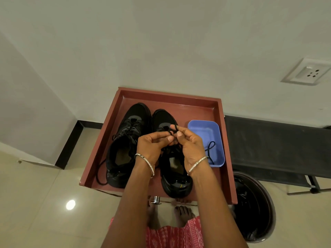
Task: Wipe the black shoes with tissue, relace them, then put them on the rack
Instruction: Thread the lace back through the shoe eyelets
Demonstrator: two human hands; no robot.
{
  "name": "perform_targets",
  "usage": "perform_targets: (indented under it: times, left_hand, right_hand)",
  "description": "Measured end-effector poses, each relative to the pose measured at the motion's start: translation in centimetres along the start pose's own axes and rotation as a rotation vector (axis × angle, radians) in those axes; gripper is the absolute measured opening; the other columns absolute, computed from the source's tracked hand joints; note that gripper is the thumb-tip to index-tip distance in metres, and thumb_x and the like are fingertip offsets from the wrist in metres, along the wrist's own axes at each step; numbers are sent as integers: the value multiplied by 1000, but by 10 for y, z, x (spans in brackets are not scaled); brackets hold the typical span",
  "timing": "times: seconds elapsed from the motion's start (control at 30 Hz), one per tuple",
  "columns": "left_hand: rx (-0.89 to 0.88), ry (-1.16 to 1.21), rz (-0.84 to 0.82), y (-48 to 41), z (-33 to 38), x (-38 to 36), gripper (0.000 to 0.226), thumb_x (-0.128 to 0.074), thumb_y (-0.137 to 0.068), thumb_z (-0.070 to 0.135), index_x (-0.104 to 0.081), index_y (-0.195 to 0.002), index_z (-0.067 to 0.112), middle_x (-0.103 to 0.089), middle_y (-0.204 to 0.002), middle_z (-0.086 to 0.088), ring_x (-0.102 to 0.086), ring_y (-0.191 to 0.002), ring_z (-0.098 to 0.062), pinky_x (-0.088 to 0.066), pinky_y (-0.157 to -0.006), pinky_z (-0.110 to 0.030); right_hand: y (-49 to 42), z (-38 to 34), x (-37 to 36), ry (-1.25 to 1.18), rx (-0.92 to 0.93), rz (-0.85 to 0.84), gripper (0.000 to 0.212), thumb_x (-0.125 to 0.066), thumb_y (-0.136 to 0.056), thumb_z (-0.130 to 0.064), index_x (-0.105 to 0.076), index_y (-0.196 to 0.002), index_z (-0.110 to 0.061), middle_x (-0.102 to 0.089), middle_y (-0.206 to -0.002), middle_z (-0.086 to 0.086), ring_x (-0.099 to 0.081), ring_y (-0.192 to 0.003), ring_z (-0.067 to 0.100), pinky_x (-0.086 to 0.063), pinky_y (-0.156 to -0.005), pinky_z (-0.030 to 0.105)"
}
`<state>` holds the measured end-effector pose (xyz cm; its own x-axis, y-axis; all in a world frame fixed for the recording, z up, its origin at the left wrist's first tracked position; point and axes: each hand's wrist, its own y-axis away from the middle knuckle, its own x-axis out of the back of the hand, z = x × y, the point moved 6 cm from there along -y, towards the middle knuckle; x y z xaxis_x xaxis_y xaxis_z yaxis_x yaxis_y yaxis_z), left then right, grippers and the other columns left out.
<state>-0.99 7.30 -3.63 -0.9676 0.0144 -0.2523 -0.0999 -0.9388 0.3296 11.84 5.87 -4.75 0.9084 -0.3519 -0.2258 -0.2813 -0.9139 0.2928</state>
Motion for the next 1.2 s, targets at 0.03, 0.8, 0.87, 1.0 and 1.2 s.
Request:
perform_targets:
  times: [0.03,0.8,0.87,1.0,1.2]
  left_hand:
    - [11,-6,27,0,0,3,19,-73,-82,-4,-68,-99,-1,-77,-79,-9,-74,-67,-12,-51,-54,-16]
    - [-71,-137,13,-6,-1,2,5,-73,-85,1,-69,-85,3,-72,-71,-8,-69,-62,-11,-48,-54,-16]
    - [-153,-213,-5,-8,1,2,8,-75,-84,3,-70,-82,9,-73,-78,-12,-71,-71,-19,-55,-67,-25]
    - [-311,-381,-40,-8,10,0,18,-75,-82,-1,-71,-80,16,-72,-109,-1,-72,-95,-20,-58,-84,-33]
    - [-517,-705,-70,-3,18,-8,19,-68,-84,-9,-66,-83,10,-75,-90,2,-71,-87,-1,-54,-79,-13]
  right_hand:
    - [0,0,1,21,6,14,24,-50,-101,1,-71,-111,-7,-73,-92,6,-67,-79,10,-58,-75,23]
    - [0,-1,10,71,-68,-50,20,-66,-96,-19,-75,-85,-5,-67,-72,13,-63,-67,16,-55,-71,28]
    - [-5,4,7,163,-30,29,24,-65,-97,-24,-73,-78,-12,-64,-67,9,-58,-63,16,-53,-70,33]
    - [-11,10,8,239,-41,164,37,-63,-97,-29,-66,-60,-23,-57,-56,0,-52,-57,16,-49,-67,38]
    - [-16,13,8,204,-98,167,18,-67,-93,-12,-75,-78,-14,-69,-72,7,-58,-64,17,-47,-57,25]
